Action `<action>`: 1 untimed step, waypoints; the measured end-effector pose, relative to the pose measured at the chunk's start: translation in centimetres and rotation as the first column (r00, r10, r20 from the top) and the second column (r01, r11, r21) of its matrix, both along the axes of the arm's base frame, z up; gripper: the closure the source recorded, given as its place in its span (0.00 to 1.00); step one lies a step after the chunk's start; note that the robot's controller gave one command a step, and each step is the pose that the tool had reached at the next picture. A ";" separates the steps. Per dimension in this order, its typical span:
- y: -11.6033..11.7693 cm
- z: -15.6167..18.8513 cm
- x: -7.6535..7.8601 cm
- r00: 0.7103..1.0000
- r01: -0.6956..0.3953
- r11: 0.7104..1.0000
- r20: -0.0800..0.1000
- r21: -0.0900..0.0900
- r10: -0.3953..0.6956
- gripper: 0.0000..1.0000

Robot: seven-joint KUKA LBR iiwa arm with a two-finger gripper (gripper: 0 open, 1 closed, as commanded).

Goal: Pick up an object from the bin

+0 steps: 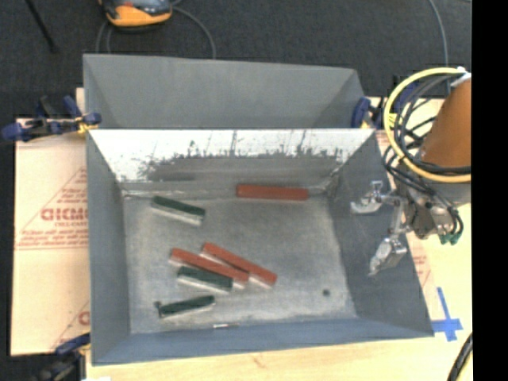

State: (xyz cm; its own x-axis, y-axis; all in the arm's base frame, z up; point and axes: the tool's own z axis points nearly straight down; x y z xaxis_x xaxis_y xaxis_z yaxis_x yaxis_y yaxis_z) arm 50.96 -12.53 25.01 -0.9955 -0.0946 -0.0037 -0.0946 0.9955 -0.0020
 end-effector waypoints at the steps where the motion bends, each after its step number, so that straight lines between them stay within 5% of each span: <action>1: 3.3 -1.7 1.6 0.988 -0.151 0.988 -0.008 0.002 0.151 0.00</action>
Offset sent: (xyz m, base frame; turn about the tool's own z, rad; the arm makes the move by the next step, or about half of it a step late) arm -0.0272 0.0331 -0.1473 -0.0749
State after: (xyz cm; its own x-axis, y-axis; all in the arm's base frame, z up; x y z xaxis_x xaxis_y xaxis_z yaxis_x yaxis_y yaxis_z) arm 52.60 -9.25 23.33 -0.9697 -0.2443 0.0036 -0.2443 0.9697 0.0012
